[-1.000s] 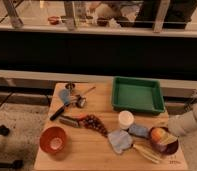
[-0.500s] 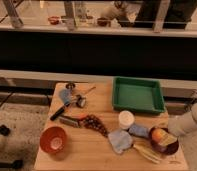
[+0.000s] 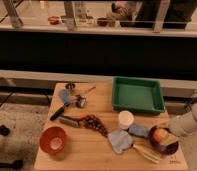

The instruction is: Place apple in purple bowl

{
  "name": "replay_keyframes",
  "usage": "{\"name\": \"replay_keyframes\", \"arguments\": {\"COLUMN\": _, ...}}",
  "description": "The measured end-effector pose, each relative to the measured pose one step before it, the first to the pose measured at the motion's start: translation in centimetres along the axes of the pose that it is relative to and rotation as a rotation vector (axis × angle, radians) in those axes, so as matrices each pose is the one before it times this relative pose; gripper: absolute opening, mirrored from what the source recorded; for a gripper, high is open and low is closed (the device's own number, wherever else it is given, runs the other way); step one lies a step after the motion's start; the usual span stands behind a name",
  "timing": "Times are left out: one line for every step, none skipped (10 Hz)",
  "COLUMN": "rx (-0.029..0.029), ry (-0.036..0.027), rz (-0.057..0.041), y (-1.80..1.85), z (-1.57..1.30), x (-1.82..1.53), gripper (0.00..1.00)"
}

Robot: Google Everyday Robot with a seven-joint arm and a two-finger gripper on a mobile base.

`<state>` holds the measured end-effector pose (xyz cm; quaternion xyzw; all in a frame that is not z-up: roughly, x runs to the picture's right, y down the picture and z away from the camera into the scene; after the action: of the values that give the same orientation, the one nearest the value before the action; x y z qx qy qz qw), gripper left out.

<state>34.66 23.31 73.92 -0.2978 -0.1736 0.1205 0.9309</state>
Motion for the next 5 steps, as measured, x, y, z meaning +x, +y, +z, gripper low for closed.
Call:
{"name": "replay_keyframes", "arguments": {"rx": -0.00256, "ry": 0.00340, "rz": 0.00199, "y": 0.075, "z": 0.073, "x": 0.152, "gripper": 0.00}}
{"name": "replay_keyframes", "arguments": {"rx": -0.00139, "ry": 0.00248, "rz": 0.00089, "y": 0.041, "z": 0.055, "x": 0.080, "gripper": 0.00}}
{"name": "replay_keyframes", "arguments": {"rx": -0.00020, "ry": 0.00173, "rz": 0.00107, "y": 0.007, "z": -0.001, "x": 0.055, "gripper": 0.00}}
{"name": "replay_keyframes", "arguments": {"rx": -0.00144, "ry": 0.00256, "rz": 0.00163, "y": 0.026, "z": 0.073, "x": 0.111, "gripper": 0.00}}
{"name": "replay_keyframes", "arguments": {"rx": -0.00200, "ry": 0.00369, "rz": 0.00247, "y": 0.026, "z": 0.086, "x": 0.138, "gripper": 0.00}}
